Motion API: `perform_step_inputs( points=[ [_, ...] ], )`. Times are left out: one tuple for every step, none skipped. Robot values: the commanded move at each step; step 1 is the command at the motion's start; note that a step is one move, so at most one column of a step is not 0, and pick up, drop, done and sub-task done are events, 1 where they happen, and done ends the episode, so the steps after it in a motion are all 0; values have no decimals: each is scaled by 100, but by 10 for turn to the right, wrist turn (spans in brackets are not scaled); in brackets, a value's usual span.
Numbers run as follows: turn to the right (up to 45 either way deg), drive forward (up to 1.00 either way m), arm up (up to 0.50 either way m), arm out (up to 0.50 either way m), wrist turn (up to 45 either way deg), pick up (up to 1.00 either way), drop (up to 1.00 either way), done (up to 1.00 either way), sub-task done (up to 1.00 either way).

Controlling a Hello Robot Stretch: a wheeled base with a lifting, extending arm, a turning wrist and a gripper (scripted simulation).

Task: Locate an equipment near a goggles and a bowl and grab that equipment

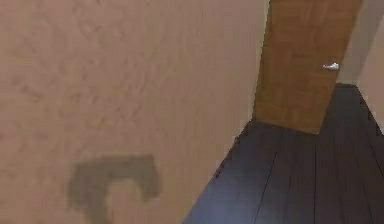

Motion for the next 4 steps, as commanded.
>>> perform_step_inputs(
  points=[
    [-450, 0, 0, 0, 0, 0, 0, 0, 0],
    [-450, 0, 0, 0, 0, 0, 0, 0, 0],
    [-450, 0, 0, 0, 0, 0, 0, 0, 0],
    [-90, 0, 0, 0, 0, 0, 0, 0, 0]
  ],
)
